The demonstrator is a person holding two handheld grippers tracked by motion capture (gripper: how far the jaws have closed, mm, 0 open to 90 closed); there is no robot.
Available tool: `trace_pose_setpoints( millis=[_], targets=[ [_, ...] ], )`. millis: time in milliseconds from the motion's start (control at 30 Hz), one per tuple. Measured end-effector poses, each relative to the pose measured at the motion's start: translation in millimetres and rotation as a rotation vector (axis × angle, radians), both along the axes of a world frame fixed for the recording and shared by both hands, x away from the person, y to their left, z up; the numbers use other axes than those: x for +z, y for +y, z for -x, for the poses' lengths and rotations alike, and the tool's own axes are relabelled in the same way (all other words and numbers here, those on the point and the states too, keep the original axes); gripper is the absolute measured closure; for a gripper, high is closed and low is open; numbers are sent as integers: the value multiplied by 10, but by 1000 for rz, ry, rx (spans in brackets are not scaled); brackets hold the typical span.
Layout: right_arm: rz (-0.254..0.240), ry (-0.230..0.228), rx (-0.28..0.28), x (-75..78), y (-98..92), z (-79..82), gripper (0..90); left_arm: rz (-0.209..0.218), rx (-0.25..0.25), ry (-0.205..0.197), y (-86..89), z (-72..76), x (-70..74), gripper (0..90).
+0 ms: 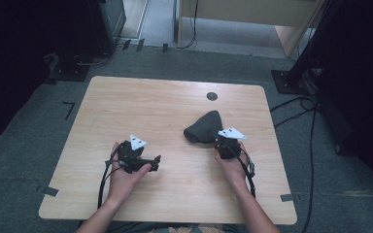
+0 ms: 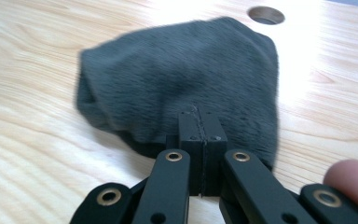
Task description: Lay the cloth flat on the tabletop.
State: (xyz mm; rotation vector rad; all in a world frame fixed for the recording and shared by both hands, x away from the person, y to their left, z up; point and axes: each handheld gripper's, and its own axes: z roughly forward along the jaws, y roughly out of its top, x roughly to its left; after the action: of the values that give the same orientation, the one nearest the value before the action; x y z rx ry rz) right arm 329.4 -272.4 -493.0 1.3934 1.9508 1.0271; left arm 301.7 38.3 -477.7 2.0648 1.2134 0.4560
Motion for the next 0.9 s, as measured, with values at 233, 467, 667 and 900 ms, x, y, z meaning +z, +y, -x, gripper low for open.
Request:
trace_pose_setpoints(
  millis=[233, 467, 667, 900],
  targets=[
    [-28, -47, 27, 80, 81, 62, 696, 24, -46, -7, -229, -71, 33, 0],
    [-80, -16, -65, 29, 223, -139, 164, 39, -65, 37, -332, -143, -69, 0],
    [95, -15, -102, -137, 427, -191, 287, 59, -81, 13, -342, -114, -30, 0],
    [90, -24, -60, -117, 300, -134, 618, 43, -113, 30, -399, -92, -145, 0]
  ],
)
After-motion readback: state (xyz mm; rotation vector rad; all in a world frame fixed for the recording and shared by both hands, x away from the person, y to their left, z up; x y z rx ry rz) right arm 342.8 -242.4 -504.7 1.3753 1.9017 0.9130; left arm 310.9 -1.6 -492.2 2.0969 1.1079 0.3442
